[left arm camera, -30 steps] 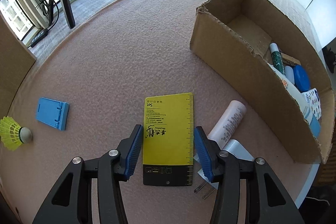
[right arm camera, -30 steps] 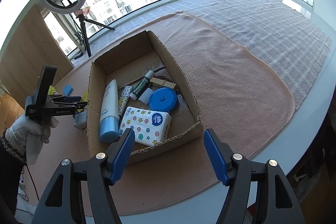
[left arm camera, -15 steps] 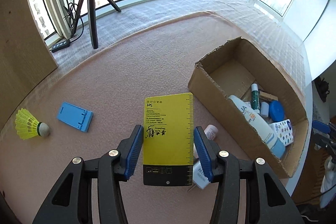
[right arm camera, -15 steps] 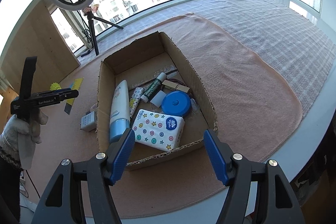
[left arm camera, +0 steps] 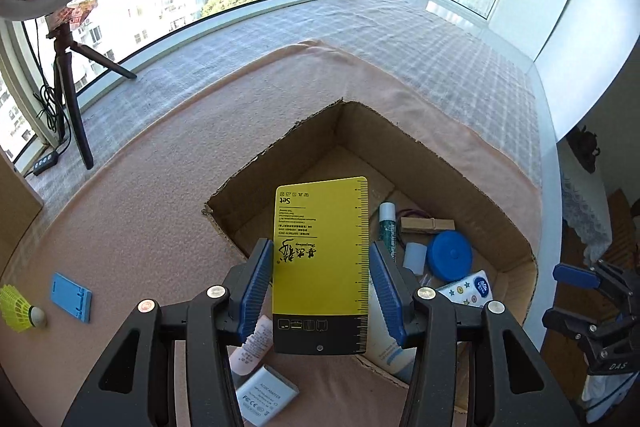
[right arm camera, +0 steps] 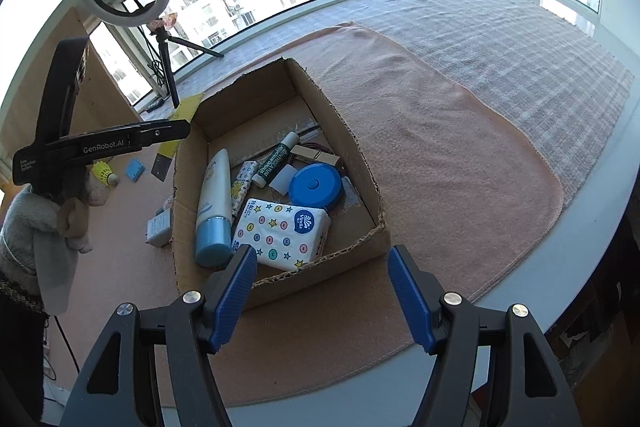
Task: Organize objects
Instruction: 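Grasp the yellow notebook with the left gripper, lift it into the box, open, then move the left gripper over the white power adapter on the table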
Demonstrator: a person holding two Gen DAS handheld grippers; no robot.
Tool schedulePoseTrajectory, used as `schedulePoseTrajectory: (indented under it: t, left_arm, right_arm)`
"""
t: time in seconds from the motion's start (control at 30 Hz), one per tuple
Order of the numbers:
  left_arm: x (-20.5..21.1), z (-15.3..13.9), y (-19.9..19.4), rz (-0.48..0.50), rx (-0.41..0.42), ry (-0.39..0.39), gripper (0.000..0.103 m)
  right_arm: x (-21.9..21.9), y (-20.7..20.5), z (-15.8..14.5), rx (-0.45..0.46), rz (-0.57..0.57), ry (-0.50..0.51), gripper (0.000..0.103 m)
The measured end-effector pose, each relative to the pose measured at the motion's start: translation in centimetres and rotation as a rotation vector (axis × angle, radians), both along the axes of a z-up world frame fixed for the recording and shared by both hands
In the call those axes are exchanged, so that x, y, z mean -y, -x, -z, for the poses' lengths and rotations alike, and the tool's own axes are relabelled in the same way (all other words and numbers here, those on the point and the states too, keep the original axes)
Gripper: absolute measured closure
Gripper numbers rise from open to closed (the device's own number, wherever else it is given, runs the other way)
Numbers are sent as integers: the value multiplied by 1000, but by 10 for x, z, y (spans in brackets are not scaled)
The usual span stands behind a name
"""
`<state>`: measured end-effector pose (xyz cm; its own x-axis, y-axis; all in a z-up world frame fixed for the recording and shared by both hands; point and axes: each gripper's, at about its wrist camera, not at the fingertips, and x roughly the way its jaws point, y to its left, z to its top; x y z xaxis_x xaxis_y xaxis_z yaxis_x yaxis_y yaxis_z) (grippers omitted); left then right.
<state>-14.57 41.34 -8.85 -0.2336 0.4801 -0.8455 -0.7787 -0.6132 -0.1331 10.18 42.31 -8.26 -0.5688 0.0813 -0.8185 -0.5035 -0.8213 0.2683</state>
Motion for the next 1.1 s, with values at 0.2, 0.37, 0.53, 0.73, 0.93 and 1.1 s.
schedulePoseTrajectory:
  t: [0.2,0.37,0.53,0.73,0.93,1.1]
  left_arm:
    - [-8,3,-8,16,5,30,49]
    - [10,-3,-4,-22,-2,13,44]
    - [35,-10,-2,-51,-15,3,46]
    - [69,11,-5,-77,27,40,60]
    - [86,39,-15,-86,83,74,62]
    - [83,56,-20,-85,78,117,71]
  right_arm:
    - [-2,0,2,1,2,10,39]
    - [5,5,0,-5,-25,7,39]
    - [12,10,-4,-17,-49,8,39]
    - [17,12,-5,-22,-59,9,39]
    - [20,14,-7,-24,-66,9,39]
    - [28,15,-8,-22,-79,11,39]
